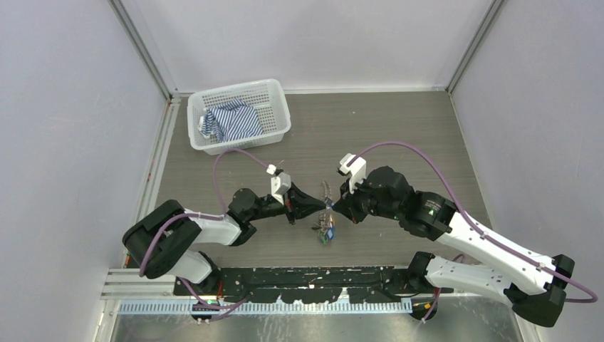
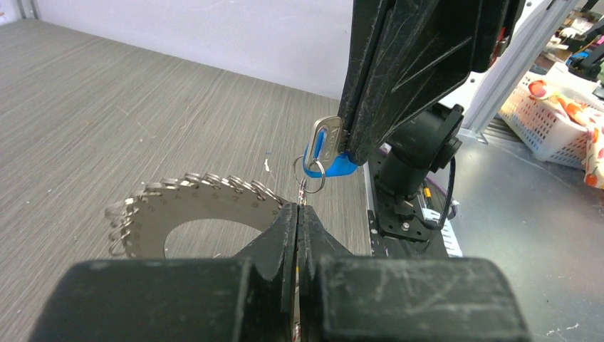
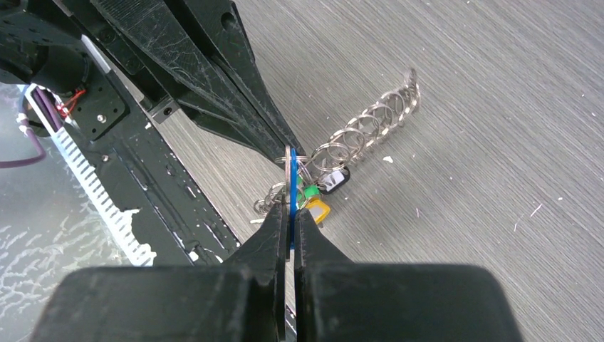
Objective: Remove the keys from the keyring
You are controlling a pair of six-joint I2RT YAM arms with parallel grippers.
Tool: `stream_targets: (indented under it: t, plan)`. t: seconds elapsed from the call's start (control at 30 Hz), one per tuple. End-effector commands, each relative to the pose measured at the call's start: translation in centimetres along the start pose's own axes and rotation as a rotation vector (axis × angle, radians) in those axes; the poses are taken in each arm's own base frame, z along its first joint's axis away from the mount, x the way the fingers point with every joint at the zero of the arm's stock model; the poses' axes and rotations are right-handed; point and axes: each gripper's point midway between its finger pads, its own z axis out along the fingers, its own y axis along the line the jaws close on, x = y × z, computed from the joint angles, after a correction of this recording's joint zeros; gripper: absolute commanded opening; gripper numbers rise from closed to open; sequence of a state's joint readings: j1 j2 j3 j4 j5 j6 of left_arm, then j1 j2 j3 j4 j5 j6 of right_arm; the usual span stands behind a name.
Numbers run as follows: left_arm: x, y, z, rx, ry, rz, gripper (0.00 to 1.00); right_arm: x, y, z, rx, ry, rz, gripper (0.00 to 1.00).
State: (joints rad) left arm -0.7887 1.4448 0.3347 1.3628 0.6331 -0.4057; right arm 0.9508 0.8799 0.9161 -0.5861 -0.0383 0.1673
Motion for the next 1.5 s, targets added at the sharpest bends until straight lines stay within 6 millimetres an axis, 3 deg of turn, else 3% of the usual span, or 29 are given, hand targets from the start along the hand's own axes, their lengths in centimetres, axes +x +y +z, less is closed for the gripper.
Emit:
stream_targets:
  t: [0.0, 0.17, 0.43, 0.7, 1.0, 1.47]
  plan:
    - [-2.4, 0.2, 0.7, 0.005, -0.039, 0.118, 0.0, -3.3, 0.8, -0.6, -0.027, -0.087, -0.018, 0.01]
    - [-3.8, 0.4, 1.0, -0.017, -0.008, 0.197, 0.0, -2.4, 0.8, -0.1, -0.03, -0.048, -0.02, 0.01]
    - [-3.5, 0.7, 1.0, -0.053, 0.16, 0.262, 0.0, -2.6, 0.7, 0.1, -0.024, -0.035, -0.036, 0.01]
    - [-3.0, 1.2, 0.4, -0.128, 0.093, 0.208, 0.12, -4.0, 0.3, -0.6, 0.004, -0.104, -0.022, 0.01]
    - [-2.4, 1.0, -0.3, -0.148, 0.055, 0.167, 0.28, -4.2, 0.7, -0.7, -0.018, -0.121, -0.005, 0.01]
    - [-2.5, 1.3, 0.3, -0.14, -0.029, 0.128, 0.29, -4.2, 0.8, -0.9, -0.023, -0.119, -0.007, 0.01]
